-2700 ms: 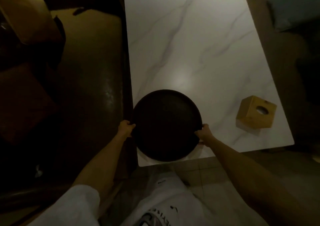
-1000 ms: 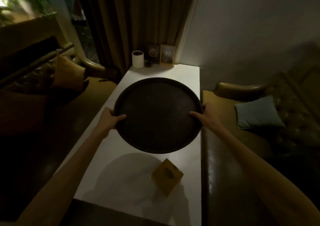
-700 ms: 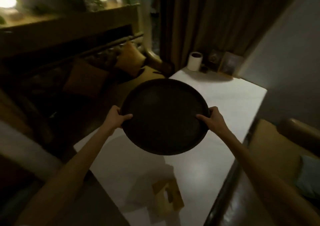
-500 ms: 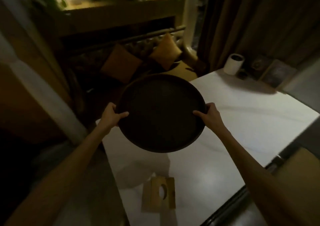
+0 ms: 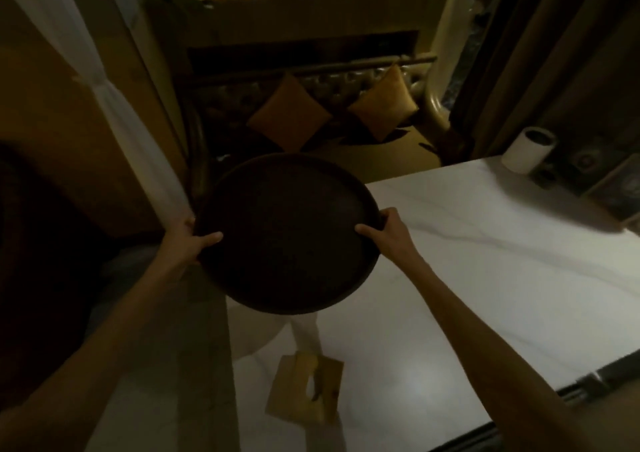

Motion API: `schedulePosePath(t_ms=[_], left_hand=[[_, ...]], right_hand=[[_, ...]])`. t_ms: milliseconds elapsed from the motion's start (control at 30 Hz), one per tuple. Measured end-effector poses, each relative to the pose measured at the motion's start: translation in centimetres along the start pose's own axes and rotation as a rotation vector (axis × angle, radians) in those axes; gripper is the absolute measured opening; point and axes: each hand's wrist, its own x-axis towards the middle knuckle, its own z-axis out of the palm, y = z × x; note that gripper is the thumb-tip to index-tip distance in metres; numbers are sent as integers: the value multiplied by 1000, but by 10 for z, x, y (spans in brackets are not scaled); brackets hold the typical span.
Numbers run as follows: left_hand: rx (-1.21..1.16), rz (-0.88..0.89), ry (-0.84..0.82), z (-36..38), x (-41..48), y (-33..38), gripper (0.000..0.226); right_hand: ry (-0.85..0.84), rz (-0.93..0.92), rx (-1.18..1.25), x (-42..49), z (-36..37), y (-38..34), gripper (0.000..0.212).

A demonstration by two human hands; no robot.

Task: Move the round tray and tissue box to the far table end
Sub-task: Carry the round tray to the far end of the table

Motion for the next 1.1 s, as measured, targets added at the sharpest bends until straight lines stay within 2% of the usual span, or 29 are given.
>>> schedulePosePath(t_ms=[167,533,667,833,1100], left_hand=[[18,-16,54,58,-11,19,55],[-42,-80,182,185,-31,65,49],[-43,-57,201,201,-37,79,55],[-34,-50,261,208,-42,87,42],[-37,-14,218,207,-38,88,47]], right_hand=[[-35,-40,-66,42,-43,24,59],[-165,-155,-25,117,-178,65,60],[-181,-179,-31,135,-202,65,62],[-198,-198,-9,143,-208,65,63],[-168,-194,-12,139,-212,70,63]])
